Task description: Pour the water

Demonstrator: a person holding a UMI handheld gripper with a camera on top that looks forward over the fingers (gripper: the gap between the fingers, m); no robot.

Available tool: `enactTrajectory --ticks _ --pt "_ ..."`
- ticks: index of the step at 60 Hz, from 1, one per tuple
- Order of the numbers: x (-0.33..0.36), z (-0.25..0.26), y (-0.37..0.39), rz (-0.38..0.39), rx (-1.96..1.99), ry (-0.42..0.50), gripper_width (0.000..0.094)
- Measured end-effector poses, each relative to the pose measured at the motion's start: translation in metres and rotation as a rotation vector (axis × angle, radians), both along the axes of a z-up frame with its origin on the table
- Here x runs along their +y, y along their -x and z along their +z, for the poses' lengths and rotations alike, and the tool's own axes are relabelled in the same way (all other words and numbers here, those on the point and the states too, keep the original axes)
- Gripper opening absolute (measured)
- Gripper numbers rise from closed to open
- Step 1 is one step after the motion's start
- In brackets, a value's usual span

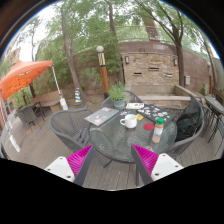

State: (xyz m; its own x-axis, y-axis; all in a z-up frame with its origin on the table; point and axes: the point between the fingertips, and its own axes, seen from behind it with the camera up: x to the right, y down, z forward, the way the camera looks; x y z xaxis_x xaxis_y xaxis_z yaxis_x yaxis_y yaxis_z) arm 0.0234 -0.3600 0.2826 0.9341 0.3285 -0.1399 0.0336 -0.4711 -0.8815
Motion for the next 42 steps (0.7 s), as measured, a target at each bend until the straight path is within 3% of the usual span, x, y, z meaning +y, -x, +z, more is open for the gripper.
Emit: enactTrajectory --ticks 20,42 --pt "0.031 -0.041 -0.06 -0.143 -0.049 -0.039 0.0822" --pt "0.217 -0.137 -0.185 -0.289 -0.048 -0.17 0.0832"
